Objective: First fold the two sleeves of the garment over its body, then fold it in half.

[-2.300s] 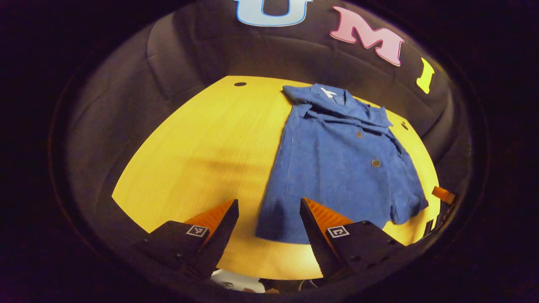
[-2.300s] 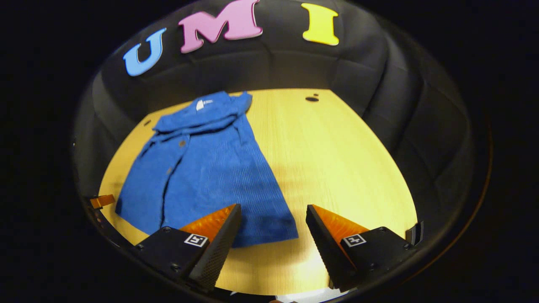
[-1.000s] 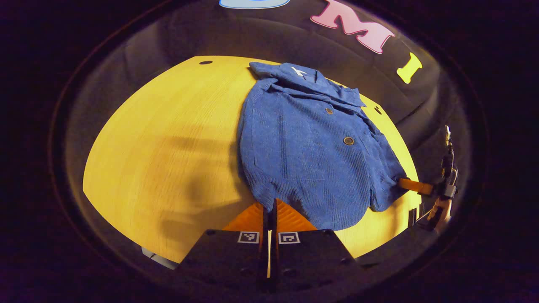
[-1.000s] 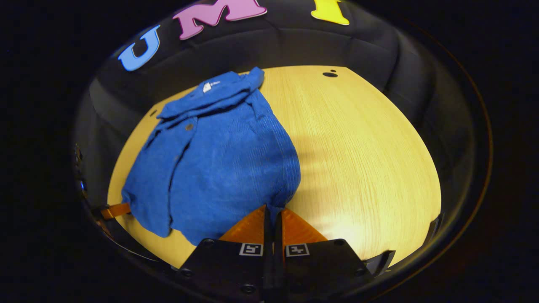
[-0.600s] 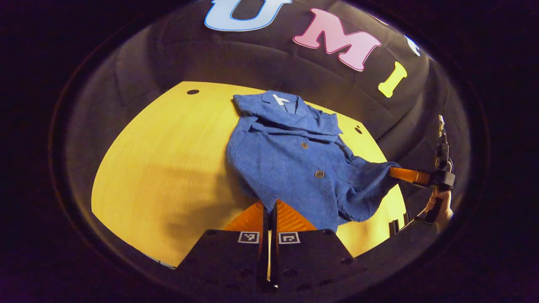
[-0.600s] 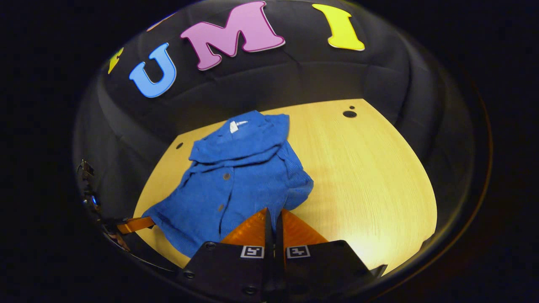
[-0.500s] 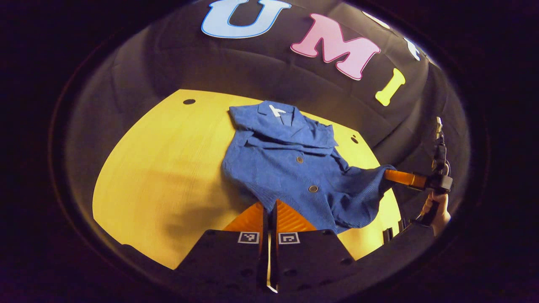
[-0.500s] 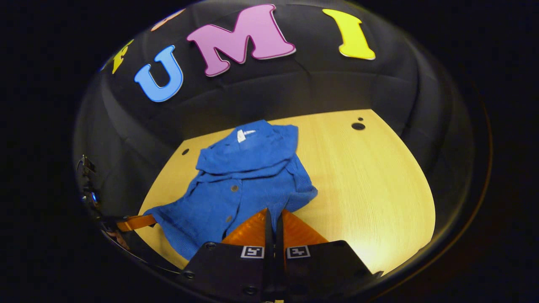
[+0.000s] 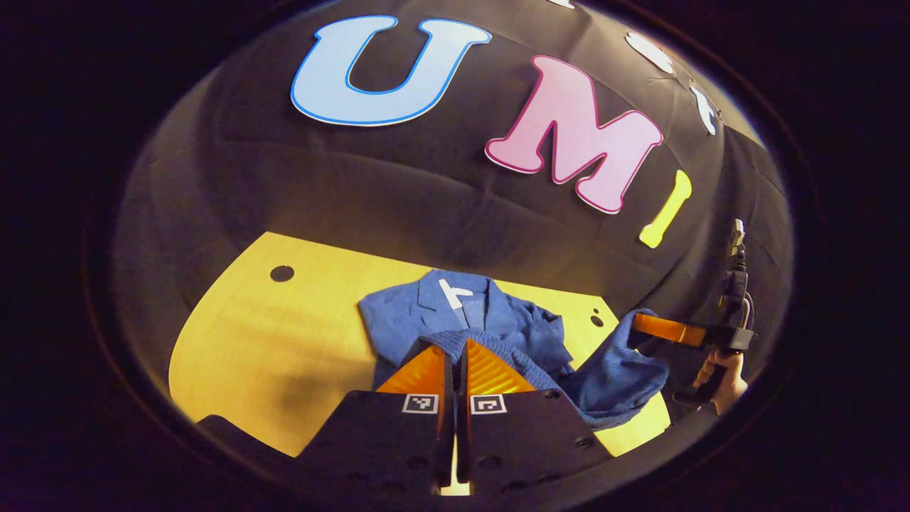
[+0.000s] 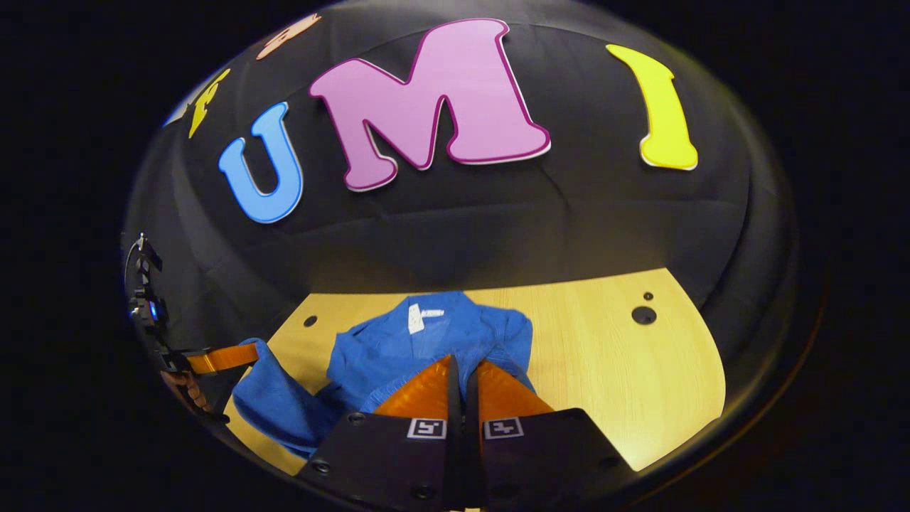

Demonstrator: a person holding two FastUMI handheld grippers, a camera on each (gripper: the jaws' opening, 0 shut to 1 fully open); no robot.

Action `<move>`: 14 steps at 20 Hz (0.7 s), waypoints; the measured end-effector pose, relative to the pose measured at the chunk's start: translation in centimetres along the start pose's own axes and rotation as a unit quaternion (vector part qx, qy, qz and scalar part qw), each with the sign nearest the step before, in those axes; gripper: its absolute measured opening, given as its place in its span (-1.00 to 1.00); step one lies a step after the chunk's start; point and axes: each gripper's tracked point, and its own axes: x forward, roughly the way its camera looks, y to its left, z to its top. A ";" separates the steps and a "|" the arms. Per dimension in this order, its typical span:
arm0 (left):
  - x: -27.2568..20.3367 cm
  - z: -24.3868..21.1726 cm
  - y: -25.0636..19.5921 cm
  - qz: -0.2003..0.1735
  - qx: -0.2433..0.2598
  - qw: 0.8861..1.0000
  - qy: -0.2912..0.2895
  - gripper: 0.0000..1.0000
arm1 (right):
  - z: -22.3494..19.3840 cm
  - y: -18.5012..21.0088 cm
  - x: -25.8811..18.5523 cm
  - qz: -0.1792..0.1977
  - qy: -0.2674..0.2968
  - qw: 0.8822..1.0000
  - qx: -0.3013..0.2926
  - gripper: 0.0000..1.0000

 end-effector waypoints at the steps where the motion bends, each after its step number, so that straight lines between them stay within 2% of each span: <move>1: 1.5 1.3 0.9 0.007 0.007 1.000 -0.007 -1.00 | 1.0 -0.4 1.6 -0.003 -0.007 1.000 0.000 -0.92; 6: 10.6 8.9 5.6 0.035 0.051 0.993 -0.101 -1.00 | 5.0 -4.4 10.5 -0.047 -0.031 0.998 -0.014 -0.92; 10: 19.0 8.5 10.0 0.066 0.084 0.990 -0.091 -1.00 | 3.1 -8.8 17.4 -0.108 -0.035 0.993 -0.030 -0.92; 11: 20.5 7.8 10.3 0.071 0.096 0.989 -0.083 -0.98 | 2.0 -9.8 19.0 -0.126 -0.030 0.991 -0.035 -0.87; 12: 21.7 7.3 10.1 0.078 0.108 0.988 -0.073 -0.92 | 0.9 -10.8 20.0 -0.142 -0.025 0.989 -0.035 -0.69; 13: 22.0 7.1 9.7 0.091 0.116 0.987 -0.069 -0.86 | -0.2 -11.3 20.8 -0.155 -0.016 0.987 -0.032 -0.62; 14: 23.5 6.7 9.5 0.095 0.116 0.986 -0.065 -0.72 | -0.7 -11.9 21.5 -0.164 -0.013 0.986 -0.038 -0.40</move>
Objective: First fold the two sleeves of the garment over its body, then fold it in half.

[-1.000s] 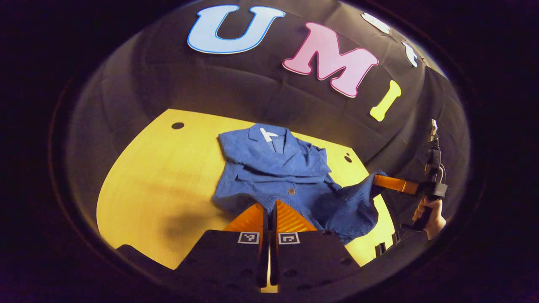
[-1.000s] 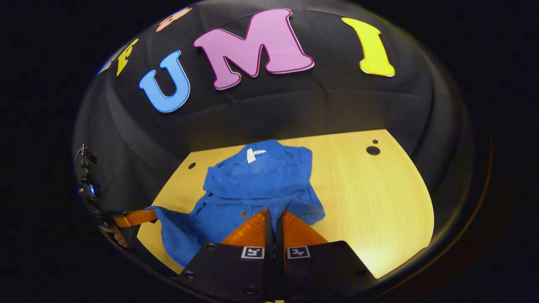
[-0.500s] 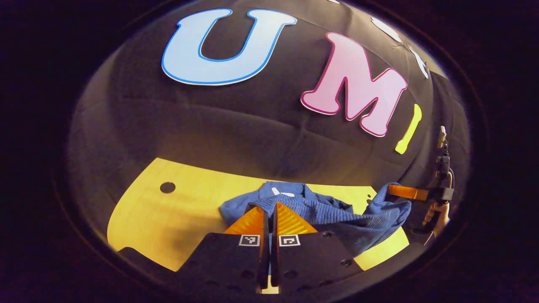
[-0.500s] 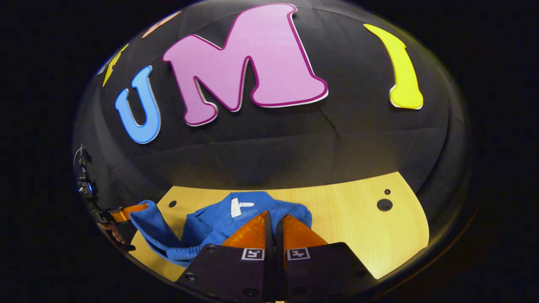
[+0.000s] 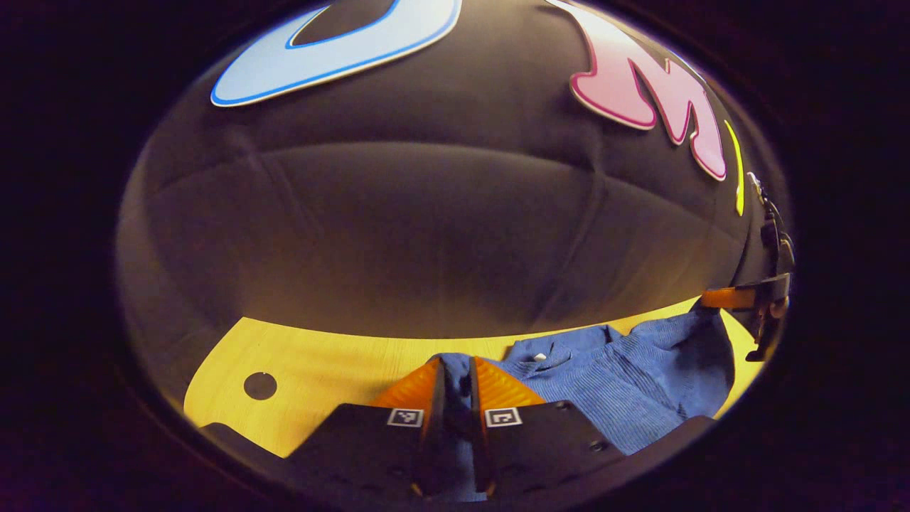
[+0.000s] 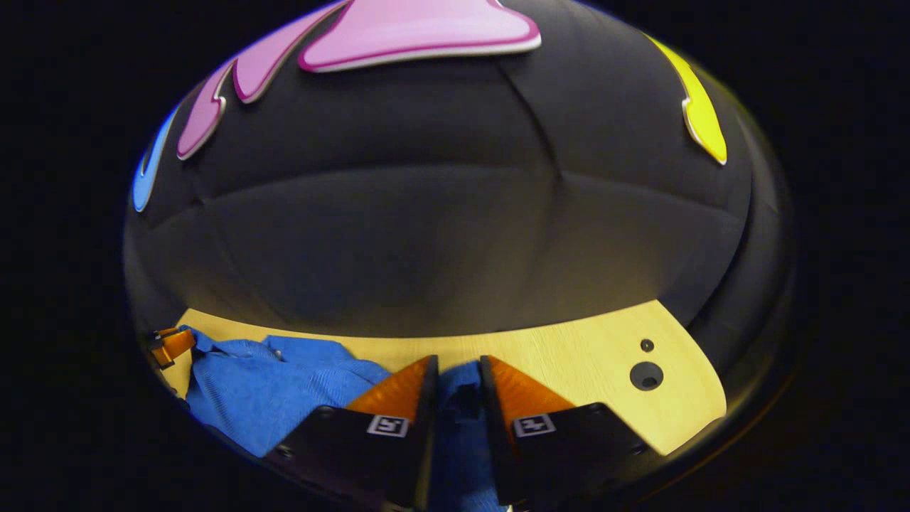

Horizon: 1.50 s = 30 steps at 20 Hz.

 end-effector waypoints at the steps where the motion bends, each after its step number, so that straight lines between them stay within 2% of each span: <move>1: 0.6 -0.5 -0.8 -0.007 -0.002 1.000 0.012 -0.25 | -0.1 -0.3 -0.1 -0.008 0.001 1.000 -0.007 -0.19; 2: -0.1 -1.5 -1.4 -0.006 -0.004 0.999 0.034 0.22 | -0.3 -0.2 -0.3 -0.009 0.001 1.000 -0.018 0.21; 3: -0.4 -1.4 -1.7 0.003 -0.002 0.999 0.032 0.69 | -0.2 0.1 -0.8 -0.007 -0.006 1.000 -0.028 0.60; 4: -1.4 -1.4 -1.9 0.008 0.003 1.000 0.022 0.73 | 0.4 0.2 -2.1 -0.008 -0.023 0.999 -0.038 1.00; 7: -5.3 0.2 -3.2 0.015 0.002 0.999 -0.034 0.72 | 2.2 0.7 -6.9 -0.012 -0.079 0.996 -0.027 0.99; 10: -12.1 2.8 -5.2 -0.009 -0.039 0.995 -0.092 0.72 | 4.0 1.8 -13.0 0.004 -0.126 0.992 0.024 0.98; 12: -17.4 4.5 -5.3 -0.019 -0.048 0.988 -0.143 0.72 | 5.4 1.2 -17.6 -0.004 -0.168 0.986 0.019 0.97; 13: -19.8 5.4 -5.3 -0.023 -0.055 0.982 -0.177 0.72 | 6.0 1.1 -20.3 -0.014 -0.189 0.982 0.009 0.96; 14: -22.2 6.8 -5.6 -0.033 -0.065 0.971 -0.228 0.71 | 6.7 0.9 -23.2 -0.021 -0.211 0.977 0.002 0.96; 15: -24.3 7.5 -5.6 -0.038 -0.087 0.961 -0.261 0.68 | 7.3 1.3 -25.8 -0.021 -0.234 0.972 -0.003 0.96; 17: -28.5 8.1 -4.7 -0.025 -0.122 0.942 -0.310 0.65 | 8.4 2.4 -31.3 -0.007 -0.287 0.958 -0.017 0.95; 18: -30.1 7.4 -4.4 -0.019 -0.126 0.942 -0.311 0.63 | 8.1 2.9 -33.8 0.003 -0.296 0.955 -0.016 0.80; 19: -31.7 7.1 -4.1 -0.009 -0.117 0.945 -0.306 0.58 | 7.9 3.1 -36.1 0.012 -0.300 0.954 -0.014 1.00; 20: -33.3 6.9 -3.4 0.009 -0.110 0.948 -0.298 0.62 | 7.5 3.1 -38.2 0.014 -0.295 0.955 -0.007 0.93; 22: -38.3 5.2 -2.2 0.030 -0.103 0.951 -0.288 0.62 | 6.6 3.4 -41.7 0.017 -0.289 0.957 0.010 0.92; 27: -47.5 1.9 -3.0 0.011 -0.084 0.959 -0.271 0.61 | 4.9 3.2 -49.8 0.011 -0.294 0.956 0.009 0.92; 30: -52.0 -0.4 -4.1 0.006 -0.045 0.960 -0.276 0.61 | 2.7 2.5 -53.3 -0.009 -0.284 0.958 -0.029 0.92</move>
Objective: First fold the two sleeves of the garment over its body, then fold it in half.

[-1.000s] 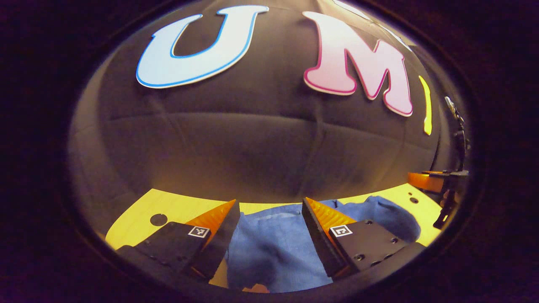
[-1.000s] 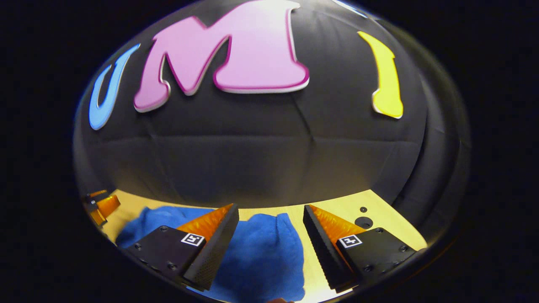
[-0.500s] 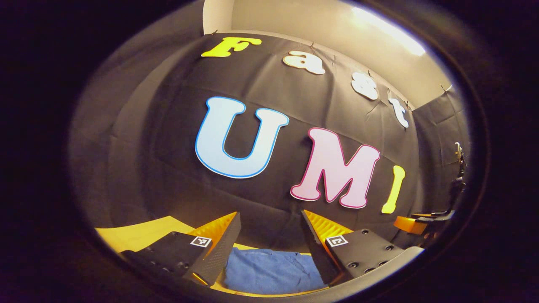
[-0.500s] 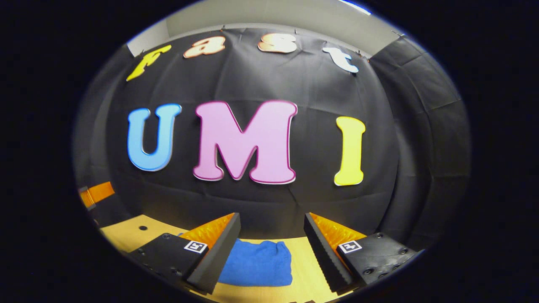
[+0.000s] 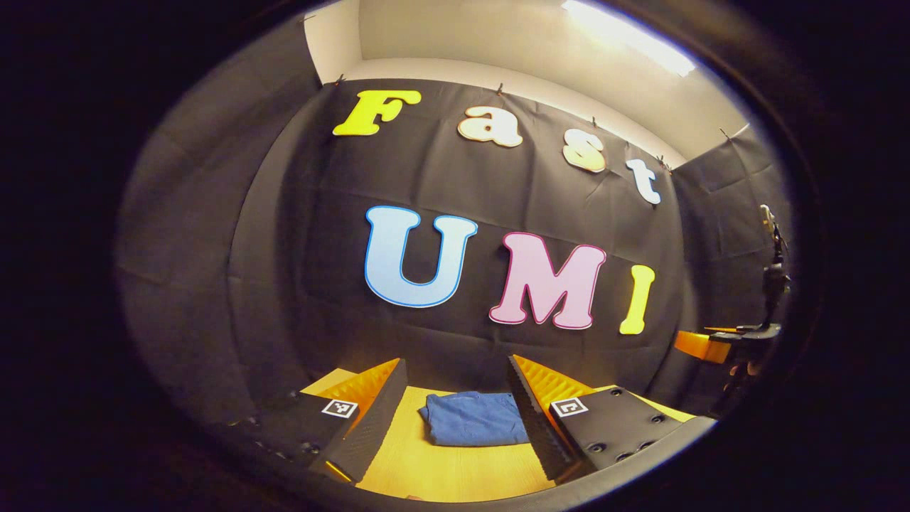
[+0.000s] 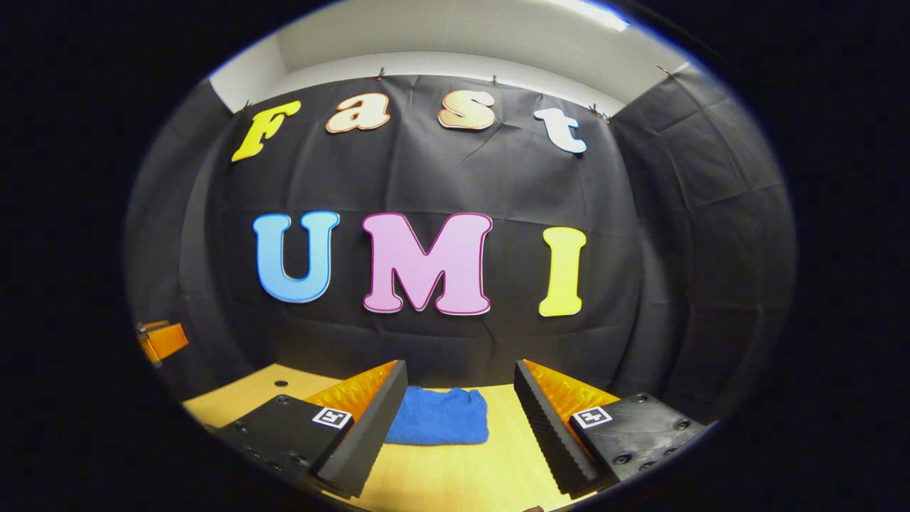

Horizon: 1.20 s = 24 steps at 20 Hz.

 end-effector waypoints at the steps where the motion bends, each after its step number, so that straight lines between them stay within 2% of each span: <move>1: -1.4 -0.2 -0.6 -0.008 0.015 1.000 -0.001 0.61 | 0.0 -0.1 -1.3 -0.003 0.007 1.000 -0.009 0.92; 3: -3.9 -0.6 -1.1 -0.010 0.038 0.999 -0.006 0.62 | 0.4 0.4 -4.0 0.006 0.005 1.000 -0.013 0.92; 6: -7.2 -1.9 -1.4 -0.024 0.027 0.999 0.008 0.62 | 0.2 1.1 -8.1 0.018 0.009 1.000 -0.024 0.92; 7: -8.2 -2.2 -1.5 -0.029 0.025 0.999 0.013 0.62 | -0.1 1.6 -9.5 0.025 0.013 0.999 -0.025 0.84; 8: -8.8 -2.5 -1.3 -0.029 0.027 0.999 0.018 0.62 | -0.3 2.1 -10.8 0.032 0.015 0.999 -0.028 0.92; 11: -9.6 -2.3 -0.8 -0.025 0.034 0.999 0.019 0.59 | -0.4 3.3 -13.3 0.046 0.011 0.999 -0.026 0.92; 15: -8.8 -1.2 -0.1 -0.005 0.044 0.999 0.009 0.62 | -0.7 5.4 -14.1 0.072 0.018 0.997 -0.011 0.92; 16: -8.7 -1.0 -0.4 -0.006 0.040 0.999 0.006 0.62 | -0.3 5.4 -14.0 0.073 0.014 0.997 -0.007 0.84; 17: -8.6 -0.5 -0.6 -0.008 0.035 0.999 0.003 0.60 | 0.0 5.2 -13.7 0.071 0.010 0.997 -0.001 0.92; 24: -9.1 0.8 -1.4 -0.010 0.048 0.999 -0.010 0.61 | 0.4 3.1 -14.1 0.055 0.007 0.998 0.014 0.92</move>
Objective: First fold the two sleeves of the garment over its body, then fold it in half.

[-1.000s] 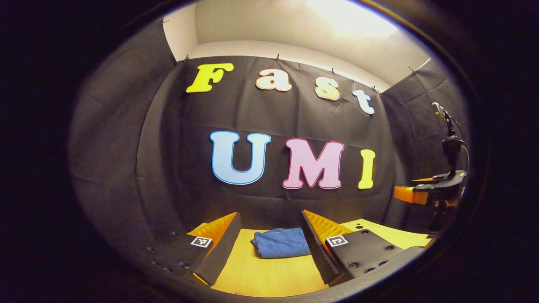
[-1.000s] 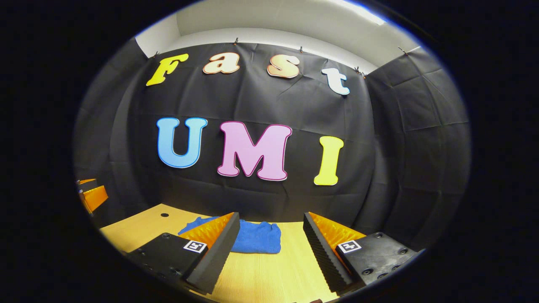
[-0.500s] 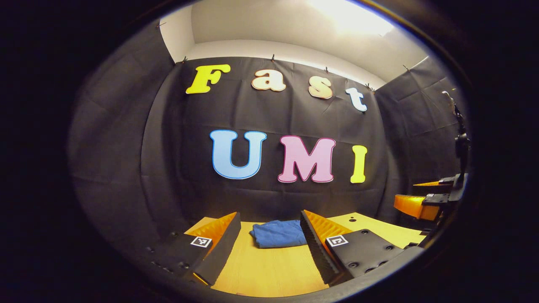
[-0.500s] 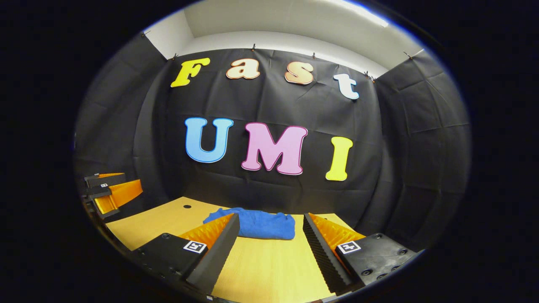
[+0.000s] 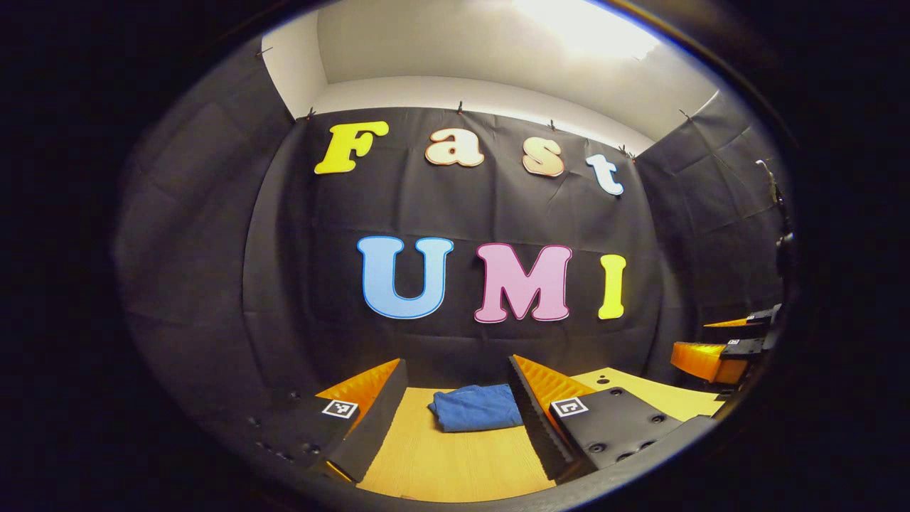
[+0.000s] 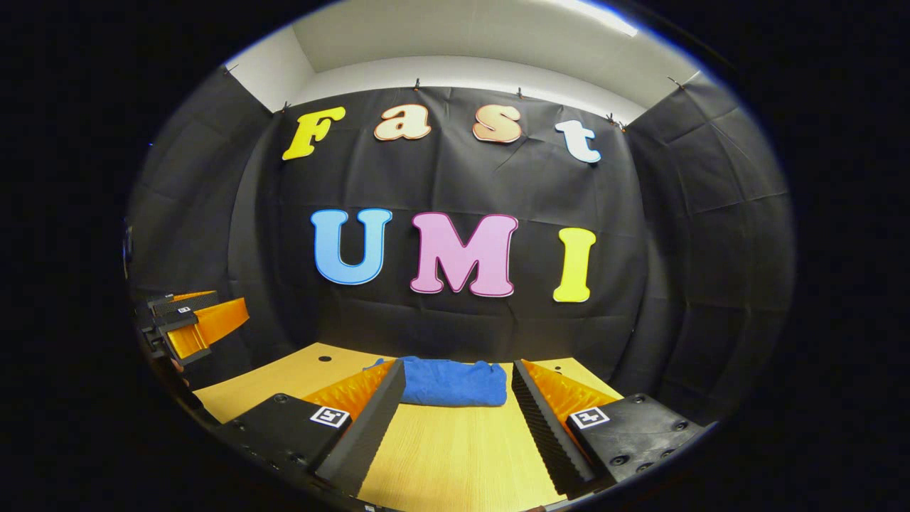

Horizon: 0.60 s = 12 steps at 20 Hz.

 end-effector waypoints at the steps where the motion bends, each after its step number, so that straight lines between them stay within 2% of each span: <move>1: -0.1 0.3 -0.2 -0.001 0.000 1.000 -0.002 0.61 | 0.0 -0.4 -0.1 -0.005 0.002 1.000 0.002 0.92; 7: -0.2 1.4 -1.4 -0.015 -0.004 1.000 -0.011 0.62 | -0.1 -1.9 -1.3 -0.021 0.003 1.000 0.006 0.92; 8: -0.4 1.5 -1.5 -0.015 -0.010 1.000 -0.012 0.62 | 0.0 -2.0 -1.6 -0.021 0.003 1.000 0.004 0.83; 9: -0.5 1.5 -1.5 -0.012 -0.014 1.000 -0.011 0.62 | -0.1 -2.2 -1.9 -0.022 0.004 1.000 0.004 0.92; 12: -1.1 0.9 -2.1 -0.016 -0.014 1.000 -0.006 0.61 | 0.0 -2.8 -2.5 -0.027 0.006 1.000 0.006 0.92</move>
